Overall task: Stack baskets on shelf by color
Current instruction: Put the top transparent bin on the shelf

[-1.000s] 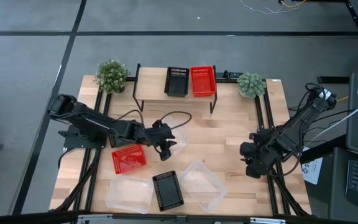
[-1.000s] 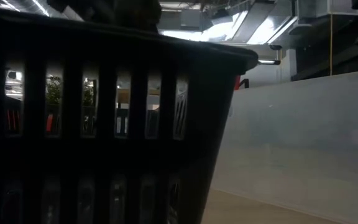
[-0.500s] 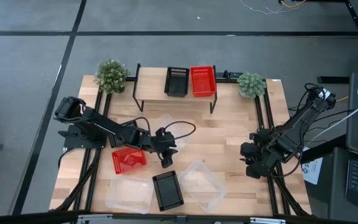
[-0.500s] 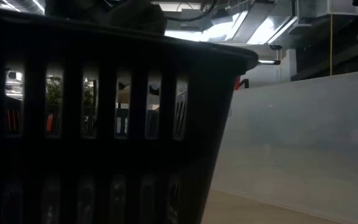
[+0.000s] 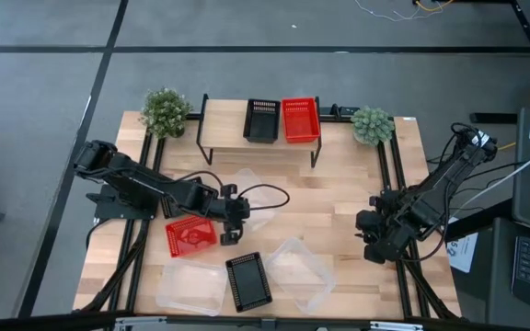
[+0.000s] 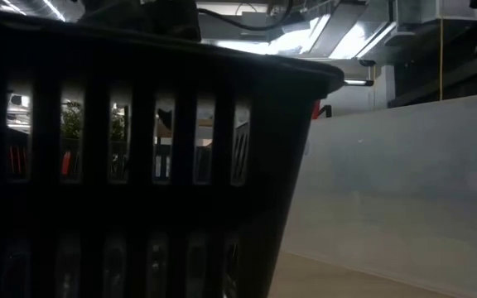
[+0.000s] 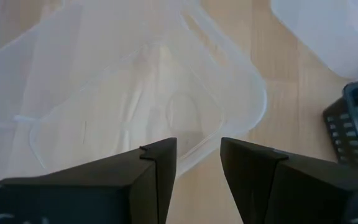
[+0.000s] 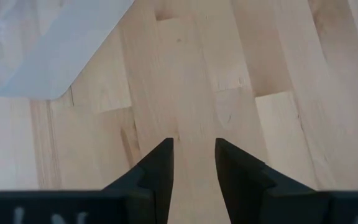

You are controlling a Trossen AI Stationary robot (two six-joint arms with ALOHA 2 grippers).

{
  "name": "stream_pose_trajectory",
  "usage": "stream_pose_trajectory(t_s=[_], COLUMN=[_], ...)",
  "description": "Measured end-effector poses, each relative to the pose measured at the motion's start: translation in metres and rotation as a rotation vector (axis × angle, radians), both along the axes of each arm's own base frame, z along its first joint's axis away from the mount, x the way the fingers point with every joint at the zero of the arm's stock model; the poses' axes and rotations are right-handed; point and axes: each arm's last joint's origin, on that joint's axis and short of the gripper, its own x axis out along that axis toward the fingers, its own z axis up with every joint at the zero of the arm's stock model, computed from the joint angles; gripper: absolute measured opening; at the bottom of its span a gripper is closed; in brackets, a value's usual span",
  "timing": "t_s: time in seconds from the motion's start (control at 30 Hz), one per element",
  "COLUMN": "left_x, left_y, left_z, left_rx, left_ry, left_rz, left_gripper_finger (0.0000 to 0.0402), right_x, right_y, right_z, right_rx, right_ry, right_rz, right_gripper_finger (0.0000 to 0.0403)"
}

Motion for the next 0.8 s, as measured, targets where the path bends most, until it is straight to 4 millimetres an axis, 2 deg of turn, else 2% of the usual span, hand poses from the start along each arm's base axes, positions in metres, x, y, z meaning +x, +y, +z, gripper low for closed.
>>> stream_pose_trajectory(t_s=[0.23, 0.33, 0.47, 0.8], left_x=[0.000, 0.008, 0.017, 0.030], left_y=[-0.002, -0.002, -0.008, -0.018], left_z=[0.000, 0.006, 0.015, -0.022], left_rx=[0.001, -0.067, -0.132, -0.109], left_ry=[0.011, -0.095, -0.227, -0.158], left_rz=[-0.079, -0.017, -0.036, 0.061], left_gripper_finger=[0.0118, 0.0118, 0.0117, 0.0117], right_x=[0.000, 0.000, 0.000, 0.000], right_y=[0.000, 0.000, 0.000, 0.000], right_z=[0.000, 0.000, 0.000, 0.000], right_rx=[0.000, 0.000, 0.000, 0.000], right_ry=[0.000, 0.000, 0.000, 0.001], right_rz=[0.000, 0.000, 0.001, 0.000], right_gripper_finger=[0.0117, 0.0117, 0.0117, 0.0117])
